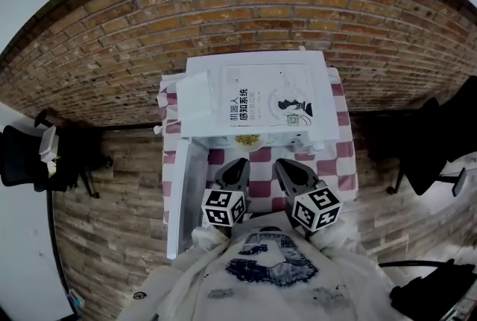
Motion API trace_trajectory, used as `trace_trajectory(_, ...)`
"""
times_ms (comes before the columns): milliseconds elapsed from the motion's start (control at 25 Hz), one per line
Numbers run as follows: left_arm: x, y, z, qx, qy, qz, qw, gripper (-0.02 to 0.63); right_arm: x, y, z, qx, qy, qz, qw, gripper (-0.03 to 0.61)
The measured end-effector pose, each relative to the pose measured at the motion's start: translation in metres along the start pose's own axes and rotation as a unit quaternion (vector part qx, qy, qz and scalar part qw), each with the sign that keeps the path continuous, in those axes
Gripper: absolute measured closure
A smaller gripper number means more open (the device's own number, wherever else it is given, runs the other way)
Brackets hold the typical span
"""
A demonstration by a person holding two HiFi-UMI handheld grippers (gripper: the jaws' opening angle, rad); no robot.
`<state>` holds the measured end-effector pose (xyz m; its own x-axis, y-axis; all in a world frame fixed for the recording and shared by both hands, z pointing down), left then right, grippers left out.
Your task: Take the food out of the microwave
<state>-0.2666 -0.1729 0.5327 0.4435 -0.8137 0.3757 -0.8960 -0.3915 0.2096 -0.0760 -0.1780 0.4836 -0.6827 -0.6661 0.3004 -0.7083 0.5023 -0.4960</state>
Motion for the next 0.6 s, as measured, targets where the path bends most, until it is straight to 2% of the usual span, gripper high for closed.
trace_trajectory(240, 0.019, -0.001, -0.007, -0.005, 0.021, -0.025, 0.9995, 0.531, -0.002, -0.001, 0.005, -0.006, -0.001, -0.014, 1.0, 0.565)
trace_trajectory(480, 0.039, -0.002, -0.02, -0.078, 0.037, -0.067, 0.9941, 0.472, -0.004, -0.006, 0.008, -0.008, 0.002, -0.023, 1.0, 0.565)
trace_trajectory(600, 0.049, 0.0, -0.026, -0.12, 0.044, -0.076, 0.9888, 0.403, -0.007, -0.008, 0.01, -0.01, 0.004, -0.028, 1.0, 0.565)
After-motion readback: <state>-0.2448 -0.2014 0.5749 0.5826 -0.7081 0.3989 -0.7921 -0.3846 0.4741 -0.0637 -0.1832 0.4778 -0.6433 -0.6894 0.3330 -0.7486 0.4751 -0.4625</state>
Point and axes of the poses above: the fingertips, and each gripper's own axes: x forward along the fingers, y to its left, z out of its top, the point moved 9 cm from there along -x, backward along the fingers, and after that the axes turned 7 degrees about x, right-handed, at the moved point
